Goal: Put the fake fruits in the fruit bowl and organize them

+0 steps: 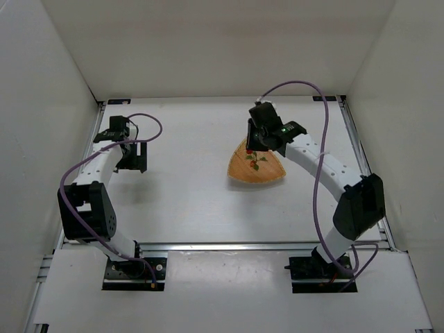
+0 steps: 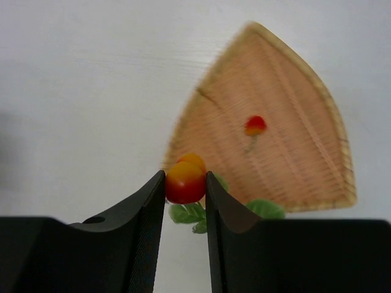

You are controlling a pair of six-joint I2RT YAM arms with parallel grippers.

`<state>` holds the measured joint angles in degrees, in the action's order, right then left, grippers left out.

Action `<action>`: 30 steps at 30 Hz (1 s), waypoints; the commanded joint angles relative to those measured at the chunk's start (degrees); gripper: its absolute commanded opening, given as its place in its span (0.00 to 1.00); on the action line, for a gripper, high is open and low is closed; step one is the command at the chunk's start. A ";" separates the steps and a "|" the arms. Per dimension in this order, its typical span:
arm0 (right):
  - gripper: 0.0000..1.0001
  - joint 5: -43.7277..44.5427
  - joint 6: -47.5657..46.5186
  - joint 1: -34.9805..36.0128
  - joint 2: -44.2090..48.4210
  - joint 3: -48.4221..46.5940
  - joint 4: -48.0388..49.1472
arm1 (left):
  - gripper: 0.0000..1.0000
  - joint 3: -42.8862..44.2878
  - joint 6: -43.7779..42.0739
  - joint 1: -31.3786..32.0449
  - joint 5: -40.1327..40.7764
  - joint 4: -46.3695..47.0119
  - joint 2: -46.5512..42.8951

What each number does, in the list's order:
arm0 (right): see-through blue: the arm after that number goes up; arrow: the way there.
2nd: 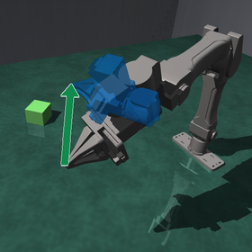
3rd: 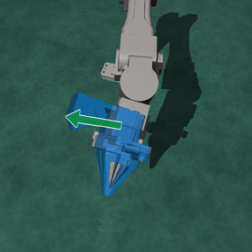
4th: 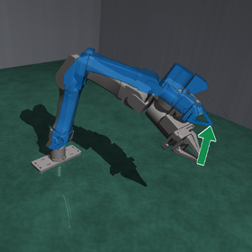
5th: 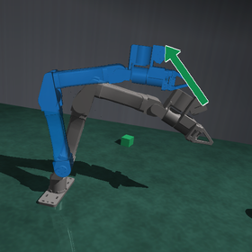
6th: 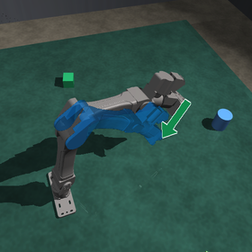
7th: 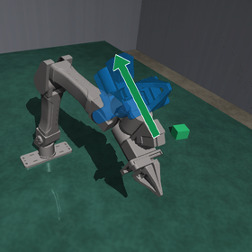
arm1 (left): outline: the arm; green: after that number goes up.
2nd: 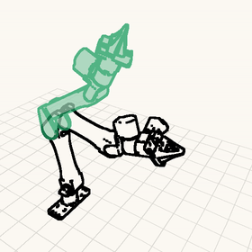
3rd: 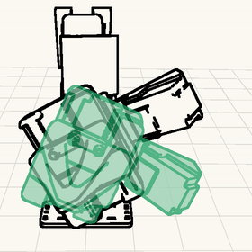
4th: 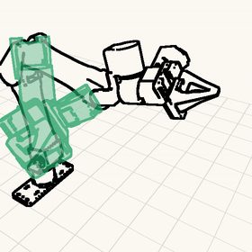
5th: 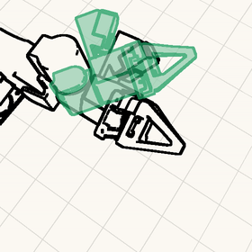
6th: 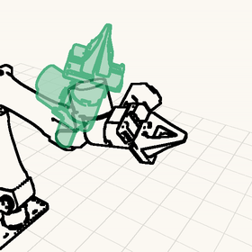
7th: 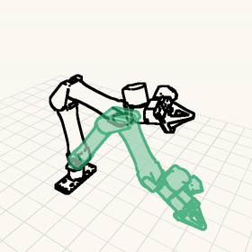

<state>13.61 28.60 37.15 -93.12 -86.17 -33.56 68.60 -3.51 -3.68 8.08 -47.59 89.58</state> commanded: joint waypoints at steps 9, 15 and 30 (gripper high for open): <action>0.69 -0.51 -4.60 -8.58 -9.26 -3.56 -6.60 | 1.00 -1.01 0.52 -0.27 -1.57 0.04 -3.79; 1.00 2.13 -3.99 -9.10 -0.24 -1.46 -7.13 | 1.00 -2.06 0.52 -0.27 -1.57 0.04 -4.94; 1.00 -5.16 2.78 -33.18 39.85 38.87 -9.15 | 1.00 -2.59 0.52 -5.63 -2.63 0.04 -6.00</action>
<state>11.40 30.22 6.70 -56.55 -51.35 -41.06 66.15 -3.51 -8.32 6.72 -47.83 86.76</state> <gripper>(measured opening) 0.997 0.995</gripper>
